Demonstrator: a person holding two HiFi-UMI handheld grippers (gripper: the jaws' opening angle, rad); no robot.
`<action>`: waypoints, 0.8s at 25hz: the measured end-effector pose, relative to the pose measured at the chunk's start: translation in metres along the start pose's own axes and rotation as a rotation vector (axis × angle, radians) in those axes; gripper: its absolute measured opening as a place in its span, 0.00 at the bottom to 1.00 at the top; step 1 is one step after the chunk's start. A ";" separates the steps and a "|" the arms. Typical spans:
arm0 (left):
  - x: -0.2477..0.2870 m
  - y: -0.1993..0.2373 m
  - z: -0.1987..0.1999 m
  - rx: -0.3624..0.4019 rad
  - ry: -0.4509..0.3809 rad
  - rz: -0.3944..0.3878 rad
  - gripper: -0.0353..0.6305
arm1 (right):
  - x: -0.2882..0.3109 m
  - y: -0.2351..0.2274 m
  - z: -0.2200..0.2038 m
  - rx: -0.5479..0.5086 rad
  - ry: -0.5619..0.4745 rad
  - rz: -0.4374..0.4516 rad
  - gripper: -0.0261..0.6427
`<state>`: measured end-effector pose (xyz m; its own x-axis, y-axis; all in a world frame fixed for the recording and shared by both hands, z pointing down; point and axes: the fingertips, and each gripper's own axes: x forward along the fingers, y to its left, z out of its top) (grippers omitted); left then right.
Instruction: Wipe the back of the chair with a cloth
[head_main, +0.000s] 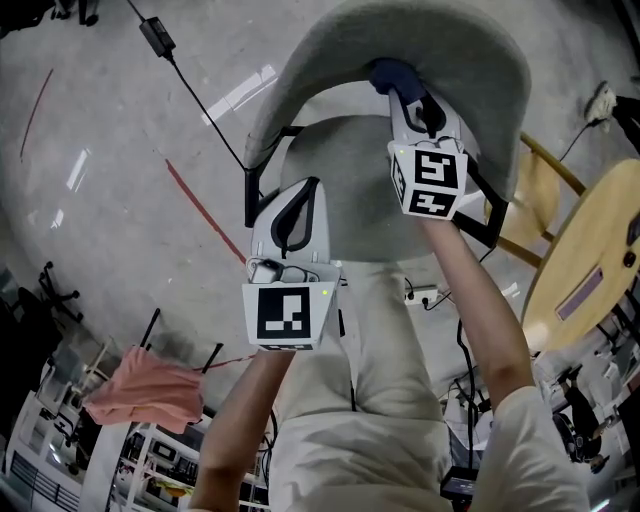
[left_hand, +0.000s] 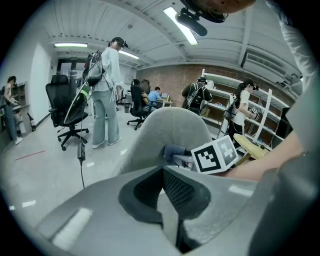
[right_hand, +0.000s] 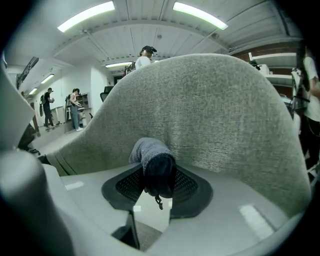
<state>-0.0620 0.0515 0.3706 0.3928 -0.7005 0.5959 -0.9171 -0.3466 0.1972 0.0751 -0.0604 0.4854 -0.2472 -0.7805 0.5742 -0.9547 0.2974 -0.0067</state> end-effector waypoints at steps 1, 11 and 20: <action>0.000 0.000 0.001 0.001 0.000 -0.001 0.05 | -0.001 -0.004 -0.001 0.010 0.002 -0.013 0.26; 0.004 -0.013 0.005 0.030 0.017 -0.019 0.05 | -0.022 -0.043 -0.016 0.112 0.025 -0.119 0.26; 0.015 -0.028 0.019 0.027 0.018 -0.011 0.05 | -0.039 -0.066 -0.026 0.164 0.027 -0.176 0.27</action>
<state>-0.0292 0.0385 0.3592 0.4012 -0.6851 0.6080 -0.9104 -0.3713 0.1824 0.1520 -0.0351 0.4846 -0.0719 -0.7968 0.6000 -0.9974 0.0629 -0.0360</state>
